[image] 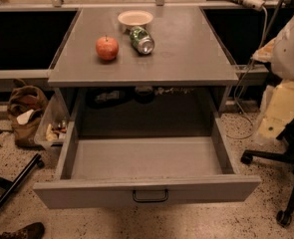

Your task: Close top drawer

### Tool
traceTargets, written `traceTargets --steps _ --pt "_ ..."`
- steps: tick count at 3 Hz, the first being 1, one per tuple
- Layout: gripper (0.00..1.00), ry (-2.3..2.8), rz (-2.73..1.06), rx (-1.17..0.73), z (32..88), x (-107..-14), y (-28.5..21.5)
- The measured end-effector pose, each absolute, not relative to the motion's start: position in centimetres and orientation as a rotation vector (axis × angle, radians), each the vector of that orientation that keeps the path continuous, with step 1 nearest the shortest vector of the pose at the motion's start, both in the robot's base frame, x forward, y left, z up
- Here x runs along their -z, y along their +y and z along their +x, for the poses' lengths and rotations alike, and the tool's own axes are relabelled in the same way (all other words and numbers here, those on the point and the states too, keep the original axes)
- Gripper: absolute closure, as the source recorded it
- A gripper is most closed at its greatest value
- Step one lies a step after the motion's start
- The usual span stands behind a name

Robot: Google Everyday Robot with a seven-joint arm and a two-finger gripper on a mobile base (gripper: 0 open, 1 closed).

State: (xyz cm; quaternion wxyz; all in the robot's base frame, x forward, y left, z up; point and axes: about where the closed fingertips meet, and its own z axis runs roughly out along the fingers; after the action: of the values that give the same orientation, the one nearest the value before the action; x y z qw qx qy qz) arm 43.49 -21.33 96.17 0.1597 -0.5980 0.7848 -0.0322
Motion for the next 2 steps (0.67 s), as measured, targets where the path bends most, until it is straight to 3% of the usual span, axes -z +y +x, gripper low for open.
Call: traceTargets --steps 2 --pt "0.0 2.288 -1.598 -0.048 40.8 -85.9 -20.5"
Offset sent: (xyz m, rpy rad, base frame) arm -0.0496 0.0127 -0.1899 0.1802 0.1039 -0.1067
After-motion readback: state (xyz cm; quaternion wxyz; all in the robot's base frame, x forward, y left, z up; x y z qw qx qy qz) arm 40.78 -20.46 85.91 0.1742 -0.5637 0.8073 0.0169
